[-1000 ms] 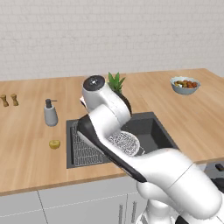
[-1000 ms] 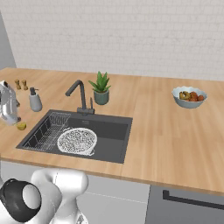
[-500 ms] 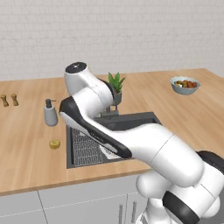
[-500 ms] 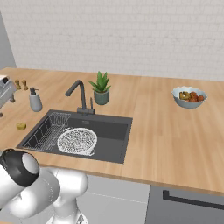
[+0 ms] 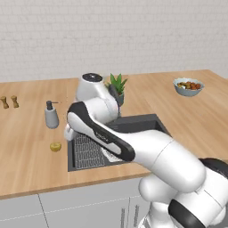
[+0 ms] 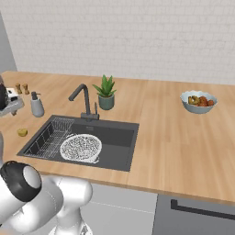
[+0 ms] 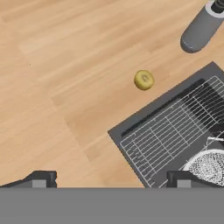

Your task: Put the colander in the sink, put the kiwi in the colander, and turn on the sink faucet and pour water over the colander.

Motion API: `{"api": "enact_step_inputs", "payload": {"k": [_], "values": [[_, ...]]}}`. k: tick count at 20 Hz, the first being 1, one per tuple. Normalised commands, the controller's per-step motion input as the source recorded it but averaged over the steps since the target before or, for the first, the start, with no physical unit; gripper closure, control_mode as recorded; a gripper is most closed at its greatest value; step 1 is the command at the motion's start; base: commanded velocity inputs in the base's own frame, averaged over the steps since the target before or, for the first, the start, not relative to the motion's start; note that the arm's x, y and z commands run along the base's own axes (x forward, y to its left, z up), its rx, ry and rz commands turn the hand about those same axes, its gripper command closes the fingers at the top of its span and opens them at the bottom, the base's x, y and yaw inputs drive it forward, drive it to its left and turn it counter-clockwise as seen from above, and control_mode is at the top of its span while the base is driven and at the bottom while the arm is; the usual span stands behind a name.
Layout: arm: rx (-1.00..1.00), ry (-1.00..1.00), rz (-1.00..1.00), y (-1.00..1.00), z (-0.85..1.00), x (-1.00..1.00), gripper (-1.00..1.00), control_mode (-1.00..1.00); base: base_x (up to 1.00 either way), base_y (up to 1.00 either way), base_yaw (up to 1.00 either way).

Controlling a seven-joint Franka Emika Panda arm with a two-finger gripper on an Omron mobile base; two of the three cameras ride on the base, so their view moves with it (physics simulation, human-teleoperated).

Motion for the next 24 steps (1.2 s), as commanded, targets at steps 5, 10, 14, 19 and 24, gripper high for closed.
{"api": "enact_step_inputs", "payload": {"k": [5,10,14,19,24], "values": [[0.14,0.00,-0.41,0.43,-0.31,0.37,-1.00,-1.00,0.00,0.00,0.00],[0.00,0.07,-0.39,0.57,-0.07,0.63,-1.00,-1.00,0.00,0.00,0.00],[0.00,0.19,-0.33,0.36,-0.06,0.61,-1.00,-1.00,0.00,0.00,0.00],[0.00,0.28,-0.28,0.16,-0.31,0.50,-1.00,-1.00,0.00,0.00,0.00],[0.00,0.23,-0.21,0.31,-0.38,0.35,-1.00,-1.00,0.00,0.00,0.00]]}}
